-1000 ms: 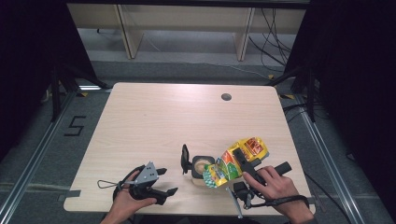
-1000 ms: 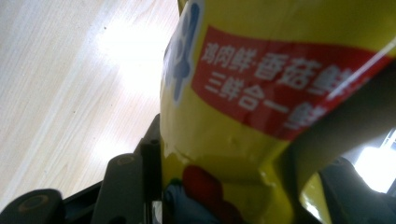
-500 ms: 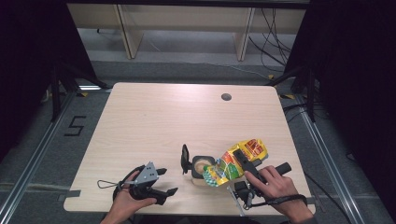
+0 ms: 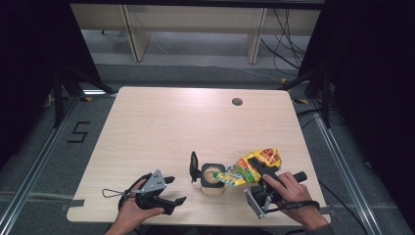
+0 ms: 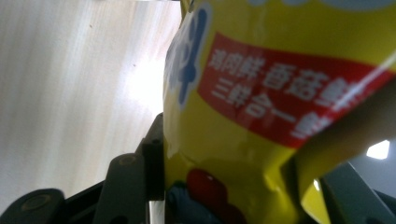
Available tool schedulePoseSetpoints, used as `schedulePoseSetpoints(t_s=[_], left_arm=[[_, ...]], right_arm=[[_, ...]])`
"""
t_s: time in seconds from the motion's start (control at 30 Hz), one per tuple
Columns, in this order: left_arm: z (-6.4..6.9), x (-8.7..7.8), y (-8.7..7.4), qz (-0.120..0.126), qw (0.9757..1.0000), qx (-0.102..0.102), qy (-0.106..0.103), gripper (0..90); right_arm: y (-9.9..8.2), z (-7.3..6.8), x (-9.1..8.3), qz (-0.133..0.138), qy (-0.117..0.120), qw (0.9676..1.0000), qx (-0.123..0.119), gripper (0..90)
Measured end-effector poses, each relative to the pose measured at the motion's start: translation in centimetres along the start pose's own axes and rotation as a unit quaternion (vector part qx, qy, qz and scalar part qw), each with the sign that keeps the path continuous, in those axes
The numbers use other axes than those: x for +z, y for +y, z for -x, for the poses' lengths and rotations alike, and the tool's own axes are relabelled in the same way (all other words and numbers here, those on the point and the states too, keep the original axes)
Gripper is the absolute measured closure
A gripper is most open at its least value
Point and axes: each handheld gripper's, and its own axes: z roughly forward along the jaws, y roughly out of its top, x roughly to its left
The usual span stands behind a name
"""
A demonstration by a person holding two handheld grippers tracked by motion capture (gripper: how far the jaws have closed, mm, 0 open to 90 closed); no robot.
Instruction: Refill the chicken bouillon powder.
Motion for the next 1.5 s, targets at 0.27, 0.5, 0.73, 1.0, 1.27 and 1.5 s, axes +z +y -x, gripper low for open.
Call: schedulePoseSetpoints(t_s=[0.27, 0.5, 0.73, 1.0, 1.27, 1.5], left_arm=[[0.1, 0.0, 0.0, 0.002, 1.0, -0.006, 0.005, 20.7], [0.1, 0.0, 0.0, 0.001, 1.0, -0.004, 0.002, 20.7], [0.1, 0.0, -0.1, 0.006, 0.9999, -0.007, 0.004, 20.7], [0.1, 0.0, 0.0, 0.0, 1.0, -0.005, 0.002, 20.7], [0.1, -0.1, 0.0, -0.001, 1.0, -0.005, 0.006, 20.6], [0.1, -0.1, 0.0, 0.0, 1.0, -0.001, 0.004, 20.7]], right_arm=[[-0.7, -0.2, 0.2, 0.018, 0.021, 0.9983, 0.051, 52.8], [-0.8, -0.3, 0.2, 0.032, 0.022, 0.9977, 0.055, 53.3], [-1.4, -0.4, 0.2, 0.049, 0.034, 0.9945, 0.086, 53.9], [-2.4, -0.7, 0.2, 0.053, 0.041, 0.9907, 0.119, 54.5], [-2.6, -0.9, 0.4, 0.058, 0.049, 0.9901, 0.118, 55.3], [-2.7, -0.9, 0.5, 0.065, 0.052, 0.9884, 0.127, 56.2]])
